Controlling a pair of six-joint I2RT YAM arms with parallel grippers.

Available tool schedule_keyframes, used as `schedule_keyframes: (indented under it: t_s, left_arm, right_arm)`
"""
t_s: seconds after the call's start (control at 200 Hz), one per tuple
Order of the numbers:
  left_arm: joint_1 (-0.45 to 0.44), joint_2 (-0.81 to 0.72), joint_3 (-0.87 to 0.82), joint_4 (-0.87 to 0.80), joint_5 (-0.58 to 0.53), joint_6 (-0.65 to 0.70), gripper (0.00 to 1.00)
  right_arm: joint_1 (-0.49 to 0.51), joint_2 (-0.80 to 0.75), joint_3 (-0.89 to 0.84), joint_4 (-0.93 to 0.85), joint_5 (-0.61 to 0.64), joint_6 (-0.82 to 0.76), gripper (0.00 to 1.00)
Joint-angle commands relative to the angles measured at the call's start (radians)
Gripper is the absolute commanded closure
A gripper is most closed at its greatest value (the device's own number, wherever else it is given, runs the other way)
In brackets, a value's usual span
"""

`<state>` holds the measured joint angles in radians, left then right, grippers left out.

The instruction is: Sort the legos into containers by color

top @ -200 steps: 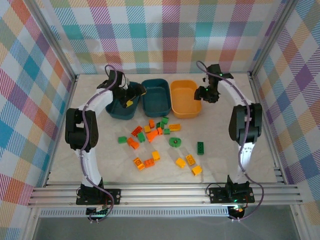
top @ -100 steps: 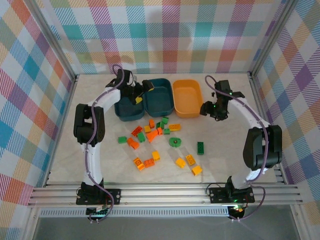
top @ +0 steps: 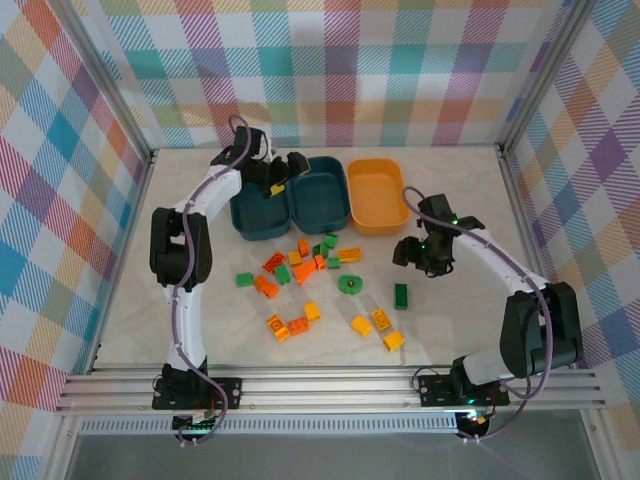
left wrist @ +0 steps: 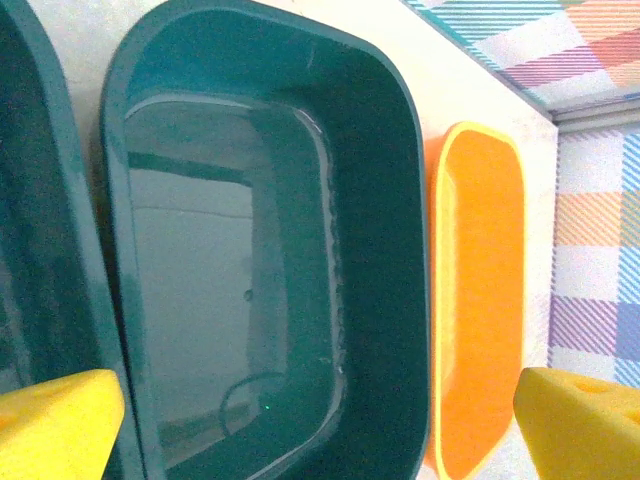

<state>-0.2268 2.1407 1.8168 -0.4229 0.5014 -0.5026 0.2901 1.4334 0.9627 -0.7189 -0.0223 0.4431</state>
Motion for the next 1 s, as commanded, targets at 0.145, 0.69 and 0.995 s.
schedule_keyframes:
  t_s: [0.145,0.69,0.995]
  left_arm:
    - [-0.046,-0.52,-0.437,0.128,-0.224,-0.04,0.0]
    - [-0.105,-1.283,-1.251,0.165,-0.31,-0.229,0.0]
    - [-0.105,-1.31,-1.244,0.112,-0.291,-0.221,0.0]
  right_arm:
    - [0.104,0.006,-0.059,-0.012,0.057,0.075,0.3]
    - [0.168,0.091,-0.125,0.04,0.094,0.125,0.49]
    - [0.17,0.055,-0.154,0.065,0.127,0.124,0.74]
